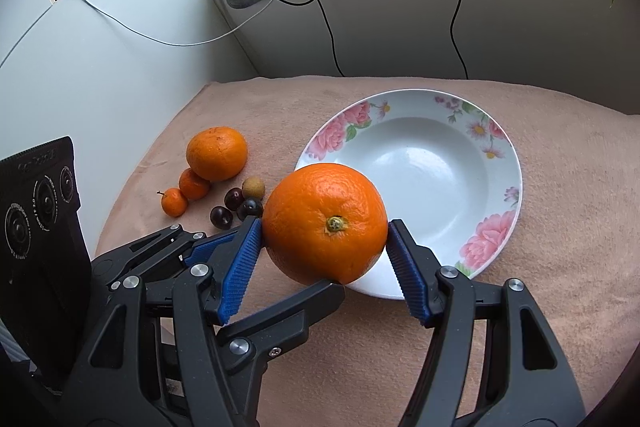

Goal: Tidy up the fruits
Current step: 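Carry the large orange onto the white floral plate and open the right gripper, then withdraw the right gripper from the plate back toward the fruit pile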

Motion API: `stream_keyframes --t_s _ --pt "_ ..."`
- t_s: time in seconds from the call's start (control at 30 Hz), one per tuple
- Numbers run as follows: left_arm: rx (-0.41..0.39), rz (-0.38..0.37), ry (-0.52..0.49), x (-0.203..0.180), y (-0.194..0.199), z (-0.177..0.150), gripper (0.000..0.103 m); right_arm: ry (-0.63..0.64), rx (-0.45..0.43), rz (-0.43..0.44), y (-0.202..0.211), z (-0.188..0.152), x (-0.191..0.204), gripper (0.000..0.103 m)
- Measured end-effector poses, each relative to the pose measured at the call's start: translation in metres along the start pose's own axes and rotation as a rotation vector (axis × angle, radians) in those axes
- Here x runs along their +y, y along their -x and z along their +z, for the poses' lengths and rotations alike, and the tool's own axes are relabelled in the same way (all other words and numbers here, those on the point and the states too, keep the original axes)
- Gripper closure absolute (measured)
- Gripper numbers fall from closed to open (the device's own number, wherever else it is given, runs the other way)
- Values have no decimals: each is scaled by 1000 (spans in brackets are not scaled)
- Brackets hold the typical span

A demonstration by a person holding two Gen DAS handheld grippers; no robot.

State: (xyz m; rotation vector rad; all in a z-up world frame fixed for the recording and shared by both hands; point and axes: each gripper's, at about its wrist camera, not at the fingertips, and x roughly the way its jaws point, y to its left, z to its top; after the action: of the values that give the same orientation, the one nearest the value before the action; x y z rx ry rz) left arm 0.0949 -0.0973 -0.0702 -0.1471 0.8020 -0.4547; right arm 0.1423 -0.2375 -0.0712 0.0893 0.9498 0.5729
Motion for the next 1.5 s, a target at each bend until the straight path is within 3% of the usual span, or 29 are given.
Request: stream_keyframes --t_s 0.4,0.83,1.0,1.17,1.5 --pt "-16 18 15 9 10 -5 43 -27 -56 -92 15 0 -7 31" --pt "-50 57 47 32 39 -20 43 -25 -91 -93 30 -15 3 29" --pt "-55 96 50 44 55 -29 43 -17 -97 -88 32 -21 10 29" --pt "-67 144 59 58 74 -41 43 12 -97 -82 31 -28 20 22" --pt "-90 231 131 99 102 -59 43 73 -78 -64 15 -22 45 22"
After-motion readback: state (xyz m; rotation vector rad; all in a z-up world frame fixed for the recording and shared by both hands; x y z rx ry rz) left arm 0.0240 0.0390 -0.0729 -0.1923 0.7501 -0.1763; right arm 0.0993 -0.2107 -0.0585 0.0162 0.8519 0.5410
